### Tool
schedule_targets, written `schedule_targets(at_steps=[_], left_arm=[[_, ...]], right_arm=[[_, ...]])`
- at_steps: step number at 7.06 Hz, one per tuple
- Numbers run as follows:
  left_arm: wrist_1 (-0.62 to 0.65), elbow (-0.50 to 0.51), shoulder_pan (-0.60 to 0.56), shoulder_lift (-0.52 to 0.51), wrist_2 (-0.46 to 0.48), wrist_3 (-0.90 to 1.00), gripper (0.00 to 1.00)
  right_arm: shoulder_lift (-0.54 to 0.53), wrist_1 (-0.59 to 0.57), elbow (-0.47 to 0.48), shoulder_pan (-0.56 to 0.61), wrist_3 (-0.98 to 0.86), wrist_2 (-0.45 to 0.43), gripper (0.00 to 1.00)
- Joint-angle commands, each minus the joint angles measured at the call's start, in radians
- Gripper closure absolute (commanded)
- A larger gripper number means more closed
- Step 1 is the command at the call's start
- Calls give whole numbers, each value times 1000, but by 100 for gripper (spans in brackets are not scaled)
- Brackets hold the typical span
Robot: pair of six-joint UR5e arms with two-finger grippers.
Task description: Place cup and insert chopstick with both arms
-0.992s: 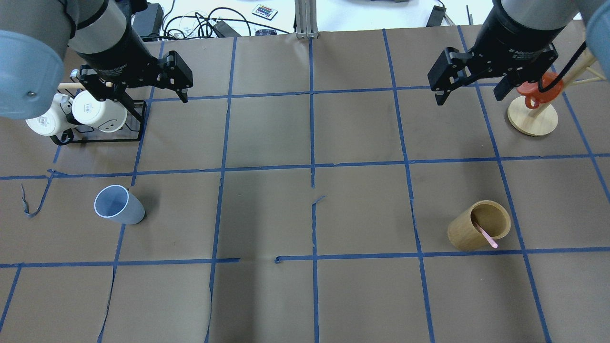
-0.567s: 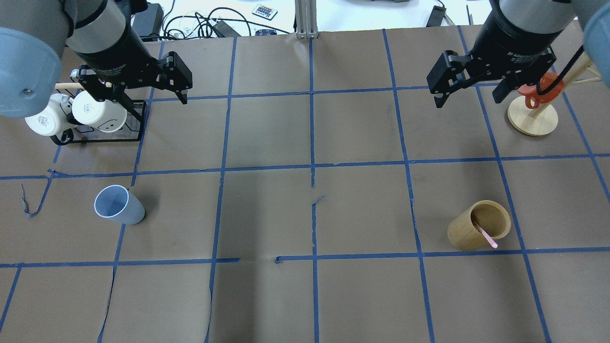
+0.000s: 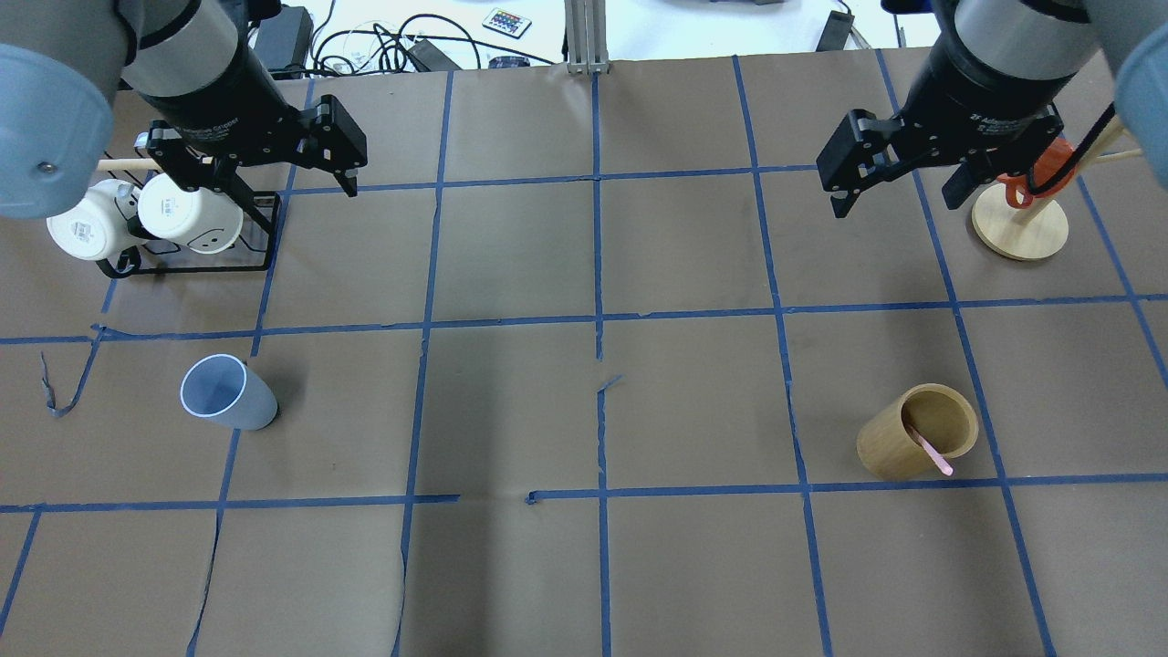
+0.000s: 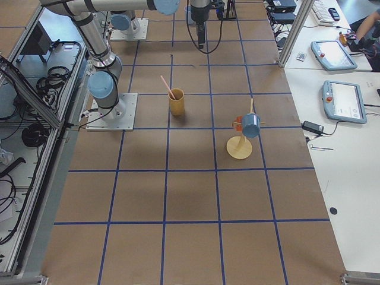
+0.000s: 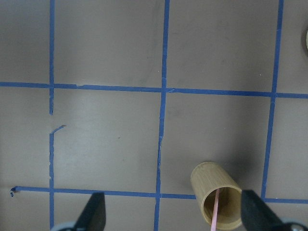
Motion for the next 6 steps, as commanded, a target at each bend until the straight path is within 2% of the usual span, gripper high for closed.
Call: schedule_targets(at_steps=[1,6], left_arm=[[1,2,0,0,-1,1,0],[-1,-1,-1,-3,-1,1,0]], right_arm=[[-6,-3,21,0,0,2,0],[-14,-8,27,0,0,0,0]])
